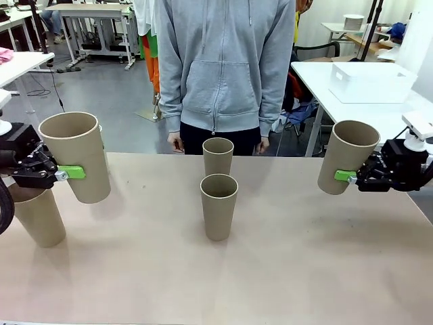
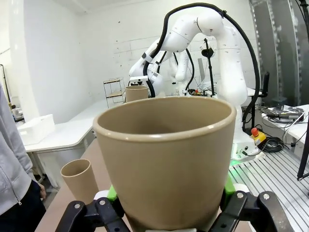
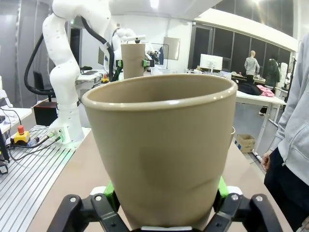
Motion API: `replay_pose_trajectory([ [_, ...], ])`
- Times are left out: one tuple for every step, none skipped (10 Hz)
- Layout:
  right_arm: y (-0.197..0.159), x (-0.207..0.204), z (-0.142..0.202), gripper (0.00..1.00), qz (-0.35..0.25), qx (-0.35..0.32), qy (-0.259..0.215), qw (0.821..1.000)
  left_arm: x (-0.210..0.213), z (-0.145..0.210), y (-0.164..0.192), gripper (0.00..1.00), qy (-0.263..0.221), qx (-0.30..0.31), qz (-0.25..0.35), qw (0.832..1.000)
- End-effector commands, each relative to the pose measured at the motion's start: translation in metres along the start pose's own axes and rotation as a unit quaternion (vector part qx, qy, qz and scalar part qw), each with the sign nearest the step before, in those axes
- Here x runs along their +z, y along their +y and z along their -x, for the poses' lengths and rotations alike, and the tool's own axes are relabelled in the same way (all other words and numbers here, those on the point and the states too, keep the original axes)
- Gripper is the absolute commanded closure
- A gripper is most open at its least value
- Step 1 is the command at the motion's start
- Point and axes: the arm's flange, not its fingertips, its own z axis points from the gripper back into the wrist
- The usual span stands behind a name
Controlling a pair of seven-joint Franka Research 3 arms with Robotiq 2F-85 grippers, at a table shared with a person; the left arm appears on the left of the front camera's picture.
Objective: Stack the cups and store them in the basket.
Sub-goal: Pick up two Reusable plastic cups , one in each hand, then place the stack of Reusable plastic cups into the Pantry Basket.
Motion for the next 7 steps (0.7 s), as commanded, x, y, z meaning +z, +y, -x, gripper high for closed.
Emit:
replay_pose_trajectory([
  [0.0,-0.0006,-0.0028,0.16,-0.001,0.003,-0.001,1.0,-0.0002,-0.0031,-0.0006,0.14,0.003,0.01,-0.001,1.0],
  [0.0,-0.0006,-0.0028,0.16,-0.001,0.003,-0.001,1.0,-0.0002,-0.0031,-0.0006,0.14,0.003,0.01,-0.001,1.0],
  [0.0,-0.0006,-0.0028,0.16,-0.001,0.003,-0.001,1.0,-0.0002,-0.0031,-0.0006,0.14,0.003,0.01,-0.001,1.0],
  [0.0,-0.0006,-0.0028,0.16,-0.001,0.003,-0.001,1.0,-0.0002,-0.0031,-0.0006,0.14,0.003,0.01,-0.001,1.0],
  [0.0,-0.0006,-0.0028,0.16,-0.001,0.003,-0.001,1.0,-0.0002,-0.0031,-0.0006,0.14,0.003,0.01,-0.001,1.0],
  [0.0,-0.0006,-0.0028,0.16,-0.001,0.003,-0.001,1.0,-0.0002,-0.0031,-0.0006,0.14,0.003,0.01,-0.001,1.0],
  [0.0,-0.0006,-0.0028,0.16,-0.001,0.003,-0.001,1.0,-0.0002,-0.0031,-0.0006,0.14,0.003,0.01,-0.001,1.0],
])
